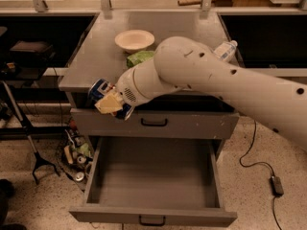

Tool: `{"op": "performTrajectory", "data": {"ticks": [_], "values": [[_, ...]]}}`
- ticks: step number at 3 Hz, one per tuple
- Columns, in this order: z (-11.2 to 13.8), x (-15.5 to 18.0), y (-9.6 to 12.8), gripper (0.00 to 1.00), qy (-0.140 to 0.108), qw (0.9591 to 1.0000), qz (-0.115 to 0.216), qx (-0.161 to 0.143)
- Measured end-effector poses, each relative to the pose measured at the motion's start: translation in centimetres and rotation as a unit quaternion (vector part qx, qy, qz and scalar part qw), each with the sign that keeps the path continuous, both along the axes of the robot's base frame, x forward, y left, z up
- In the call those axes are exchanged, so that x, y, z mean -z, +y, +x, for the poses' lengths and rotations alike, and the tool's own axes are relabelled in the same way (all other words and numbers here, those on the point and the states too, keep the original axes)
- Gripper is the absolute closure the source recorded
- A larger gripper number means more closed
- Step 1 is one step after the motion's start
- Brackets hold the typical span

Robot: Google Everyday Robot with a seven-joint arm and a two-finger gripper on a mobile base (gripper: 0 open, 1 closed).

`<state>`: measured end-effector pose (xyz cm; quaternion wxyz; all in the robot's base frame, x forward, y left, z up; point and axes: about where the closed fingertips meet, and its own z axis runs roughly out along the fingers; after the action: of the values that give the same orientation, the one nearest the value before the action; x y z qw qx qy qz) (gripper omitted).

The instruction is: Place pepsi can into middle drawer

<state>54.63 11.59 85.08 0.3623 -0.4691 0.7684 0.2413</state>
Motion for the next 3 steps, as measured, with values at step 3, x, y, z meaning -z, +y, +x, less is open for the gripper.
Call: {"op": "performTrajectory", "data": {"ticks": [3], "values": [[-2.8, 12.3, 1.5, 1.0, 0.001, 0.9979, -0.061, -0.021]]}}
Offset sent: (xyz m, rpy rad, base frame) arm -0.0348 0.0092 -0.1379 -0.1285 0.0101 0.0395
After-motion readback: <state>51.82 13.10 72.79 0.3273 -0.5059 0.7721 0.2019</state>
